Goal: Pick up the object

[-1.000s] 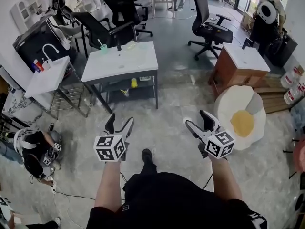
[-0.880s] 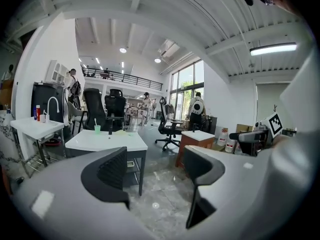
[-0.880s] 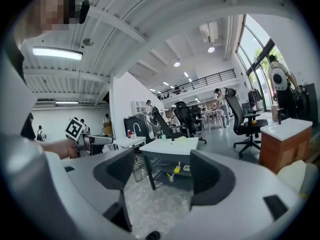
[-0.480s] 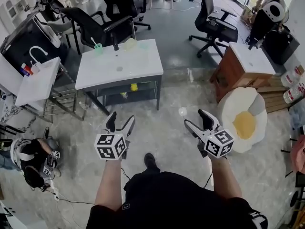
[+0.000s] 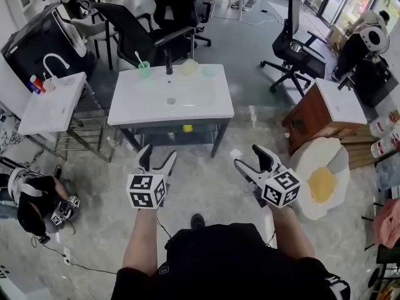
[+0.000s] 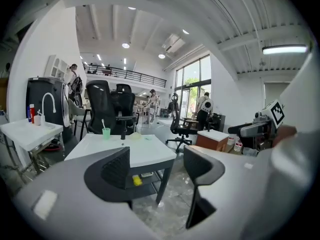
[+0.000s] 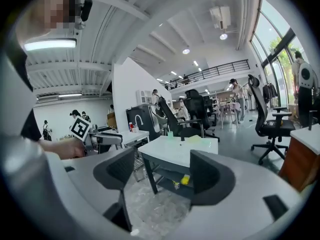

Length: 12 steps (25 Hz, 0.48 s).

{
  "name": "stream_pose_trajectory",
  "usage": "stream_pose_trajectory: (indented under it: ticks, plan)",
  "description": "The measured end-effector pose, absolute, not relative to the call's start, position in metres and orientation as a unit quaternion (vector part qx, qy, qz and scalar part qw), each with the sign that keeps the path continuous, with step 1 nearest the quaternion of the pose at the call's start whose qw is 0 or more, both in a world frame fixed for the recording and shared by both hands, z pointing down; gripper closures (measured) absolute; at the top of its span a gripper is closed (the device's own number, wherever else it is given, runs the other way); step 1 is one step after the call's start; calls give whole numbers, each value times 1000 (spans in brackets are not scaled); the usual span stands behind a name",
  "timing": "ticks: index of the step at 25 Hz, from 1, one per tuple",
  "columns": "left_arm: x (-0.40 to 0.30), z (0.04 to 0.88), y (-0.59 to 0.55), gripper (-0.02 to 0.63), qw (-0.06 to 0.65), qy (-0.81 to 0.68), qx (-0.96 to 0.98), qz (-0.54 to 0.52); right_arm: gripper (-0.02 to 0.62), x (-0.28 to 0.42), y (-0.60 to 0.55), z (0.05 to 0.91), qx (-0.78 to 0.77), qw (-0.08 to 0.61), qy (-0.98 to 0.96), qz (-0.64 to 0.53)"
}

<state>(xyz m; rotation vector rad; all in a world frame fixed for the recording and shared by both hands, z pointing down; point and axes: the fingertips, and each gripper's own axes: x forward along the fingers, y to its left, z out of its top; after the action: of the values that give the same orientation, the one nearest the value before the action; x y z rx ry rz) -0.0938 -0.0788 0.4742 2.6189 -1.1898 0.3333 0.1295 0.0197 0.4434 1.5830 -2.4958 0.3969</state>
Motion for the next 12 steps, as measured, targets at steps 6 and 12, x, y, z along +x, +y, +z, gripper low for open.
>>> stream_pose_trajectory:
  ticks: [6,12]
  plan:
    - [-118,482,-104,267,145,-426,887,102,282,119,-17,450,515,87,-841,140]
    - [-119,482,-143,267,146,-436,883,95,282,117,-70,458,500,74,-852,136]
